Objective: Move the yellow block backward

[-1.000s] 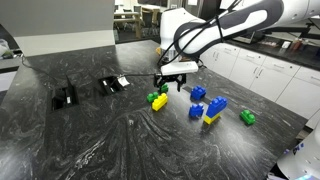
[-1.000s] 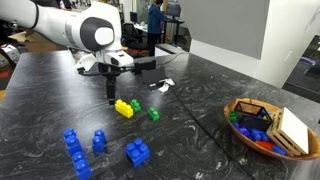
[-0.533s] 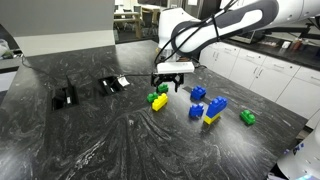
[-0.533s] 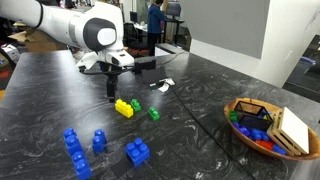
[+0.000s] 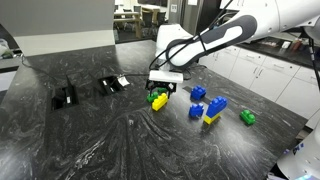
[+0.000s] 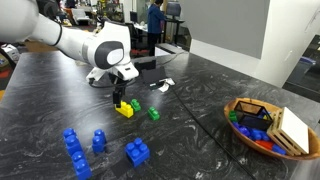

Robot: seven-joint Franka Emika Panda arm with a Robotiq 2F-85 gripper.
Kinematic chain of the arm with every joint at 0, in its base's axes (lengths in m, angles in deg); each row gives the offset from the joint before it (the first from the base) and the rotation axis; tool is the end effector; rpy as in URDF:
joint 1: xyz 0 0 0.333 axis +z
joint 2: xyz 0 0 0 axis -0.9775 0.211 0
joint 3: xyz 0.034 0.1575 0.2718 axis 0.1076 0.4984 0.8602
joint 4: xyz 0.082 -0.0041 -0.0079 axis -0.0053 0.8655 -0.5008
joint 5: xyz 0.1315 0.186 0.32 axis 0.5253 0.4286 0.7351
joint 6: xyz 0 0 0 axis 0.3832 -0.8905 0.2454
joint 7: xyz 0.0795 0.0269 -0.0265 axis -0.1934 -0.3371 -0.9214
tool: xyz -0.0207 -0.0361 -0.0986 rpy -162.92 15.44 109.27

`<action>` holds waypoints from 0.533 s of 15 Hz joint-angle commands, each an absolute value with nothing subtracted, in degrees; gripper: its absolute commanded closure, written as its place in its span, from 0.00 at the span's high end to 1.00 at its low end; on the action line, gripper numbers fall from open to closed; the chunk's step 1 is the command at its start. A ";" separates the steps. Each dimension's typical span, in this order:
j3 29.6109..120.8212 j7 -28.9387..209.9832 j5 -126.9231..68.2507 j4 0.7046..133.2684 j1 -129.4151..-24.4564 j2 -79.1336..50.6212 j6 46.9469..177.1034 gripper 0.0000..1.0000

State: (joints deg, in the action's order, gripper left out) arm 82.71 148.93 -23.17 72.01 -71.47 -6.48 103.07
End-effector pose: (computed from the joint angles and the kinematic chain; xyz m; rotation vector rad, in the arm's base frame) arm 0.6604 0.1129 0.3558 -2.6953 1.4111 -0.0195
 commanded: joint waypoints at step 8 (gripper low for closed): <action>80.70 152.50 -22.07 73.69 -69.55 -5.04 109.39 1.00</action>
State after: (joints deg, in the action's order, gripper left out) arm 81.70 152.16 -23.13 72.60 -70.47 -4.72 108.26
